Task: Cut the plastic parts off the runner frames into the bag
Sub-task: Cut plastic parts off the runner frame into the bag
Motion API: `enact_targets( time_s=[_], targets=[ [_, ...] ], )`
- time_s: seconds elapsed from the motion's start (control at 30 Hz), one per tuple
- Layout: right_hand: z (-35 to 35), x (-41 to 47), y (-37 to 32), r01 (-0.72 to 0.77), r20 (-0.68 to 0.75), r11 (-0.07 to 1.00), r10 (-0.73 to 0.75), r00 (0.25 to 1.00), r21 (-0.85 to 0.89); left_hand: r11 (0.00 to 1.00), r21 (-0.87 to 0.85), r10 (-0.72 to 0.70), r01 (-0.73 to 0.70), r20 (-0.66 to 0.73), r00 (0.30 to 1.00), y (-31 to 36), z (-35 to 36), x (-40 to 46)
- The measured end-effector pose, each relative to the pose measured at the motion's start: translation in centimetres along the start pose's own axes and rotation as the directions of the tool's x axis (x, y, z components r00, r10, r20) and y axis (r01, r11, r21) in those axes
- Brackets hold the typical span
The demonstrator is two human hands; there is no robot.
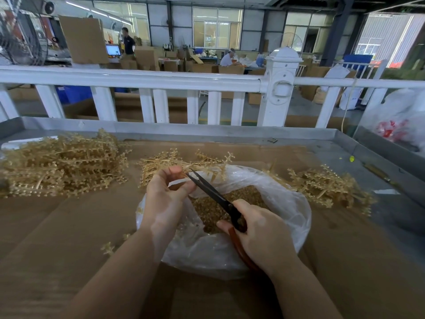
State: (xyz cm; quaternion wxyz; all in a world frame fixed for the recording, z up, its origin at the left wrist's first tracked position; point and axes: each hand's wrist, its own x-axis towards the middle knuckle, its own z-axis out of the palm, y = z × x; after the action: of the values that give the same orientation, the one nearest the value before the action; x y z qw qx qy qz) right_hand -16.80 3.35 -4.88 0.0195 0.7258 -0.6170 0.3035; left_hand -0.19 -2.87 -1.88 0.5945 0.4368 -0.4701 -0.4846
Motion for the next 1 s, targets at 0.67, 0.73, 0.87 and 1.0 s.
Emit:
enact_targets(
  time_s=[0.67, 0.73, 0.87, 1.0],
  targets=[
    [-0.14, 0.24, 0.08, 0.024, -0.02, 0.999, -0.025, 1.0, -0.027, 0.999, -0.044, 0.006, -0.007, -0.028, 1.0, 0.47, 0.4, -0.05],
    [-0.09, 0.29, 0.06, 0.023, -0.021, 0.999, -0.024, 0.999, -0.027, 0.998, -0.058, -0.01, 0.009, -0.024, 1.0, 0.36, 0.37, 0.0],
    [0.04, 0.19, 0.05, 0.02, -0.024, 0.999, -0.021, 1.0, -0.04, 0.995, -0.079, -0.059, 0.059, 0.001, 0.998, -0.05, 0.08, 0.12],
    [0.15, 0.02, 0.09, 0.017, -0.02, 0.999, -0.018, 1.0, -0.036, 0.994, -0.072, -0.083, 0.084, 0.013, 0.996, -0.3, -0.19, 0.11]
  ],
)
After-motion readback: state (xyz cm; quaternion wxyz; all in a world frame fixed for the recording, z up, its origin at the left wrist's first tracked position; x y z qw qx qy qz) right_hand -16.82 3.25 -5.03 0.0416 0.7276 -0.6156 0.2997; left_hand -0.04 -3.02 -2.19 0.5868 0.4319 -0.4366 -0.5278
